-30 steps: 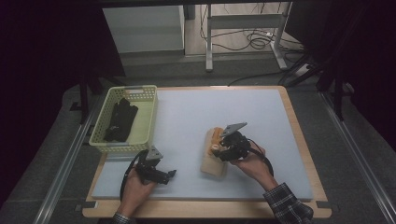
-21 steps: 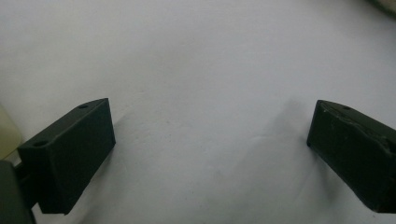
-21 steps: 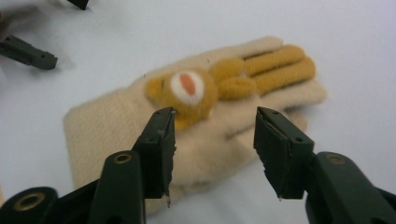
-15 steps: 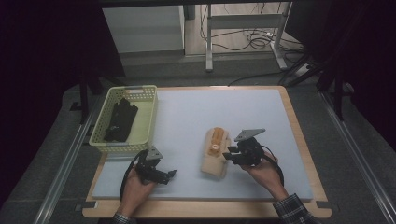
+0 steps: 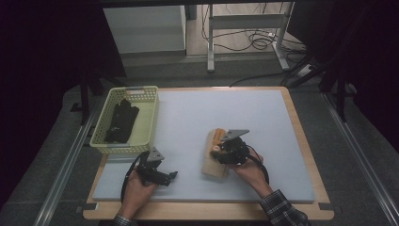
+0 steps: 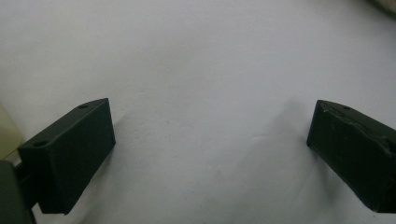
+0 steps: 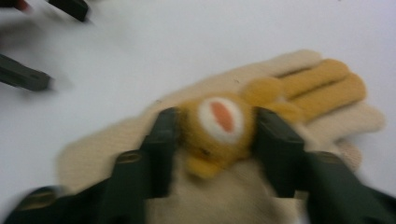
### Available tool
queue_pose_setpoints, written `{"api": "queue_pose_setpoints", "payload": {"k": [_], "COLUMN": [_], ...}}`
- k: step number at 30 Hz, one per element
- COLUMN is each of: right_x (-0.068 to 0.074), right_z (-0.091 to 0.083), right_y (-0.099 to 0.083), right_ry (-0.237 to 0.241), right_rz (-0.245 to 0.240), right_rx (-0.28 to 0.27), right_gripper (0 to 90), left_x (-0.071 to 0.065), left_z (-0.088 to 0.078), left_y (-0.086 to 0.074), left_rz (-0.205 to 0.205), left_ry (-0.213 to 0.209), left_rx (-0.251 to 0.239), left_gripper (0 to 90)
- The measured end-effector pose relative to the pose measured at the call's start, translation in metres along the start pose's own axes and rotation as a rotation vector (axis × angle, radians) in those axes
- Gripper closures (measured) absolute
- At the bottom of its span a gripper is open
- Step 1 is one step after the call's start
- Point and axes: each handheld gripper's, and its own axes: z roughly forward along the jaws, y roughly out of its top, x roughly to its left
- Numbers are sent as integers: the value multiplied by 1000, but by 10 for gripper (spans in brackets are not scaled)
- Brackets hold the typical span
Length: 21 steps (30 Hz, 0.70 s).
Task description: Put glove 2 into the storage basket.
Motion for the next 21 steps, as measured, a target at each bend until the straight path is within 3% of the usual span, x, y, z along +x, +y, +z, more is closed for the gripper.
{"api": "queue_pose_setpoints", "payload": {"k": [3, 11, 21], "right_x": [-1, -14, 0], "right_z": [-6, -30, -13], "right_y": [4, 8, 13], "right_ry": [-2, 1, 55], "right_rz": [-14, -28, -109], "right_rx": [17, 36, 35], "right_gripper": [618, 627, 625], "left_x": [0, 0, 0], "left_z": [0, 0, 0], "left_y": [0, 0, 0], "left_rz": [3, -1, 0], "left_ry": [-1, -1, 0], "left_rx": [3, 0, 0], "left_gripper": [10, 9, 9]}}
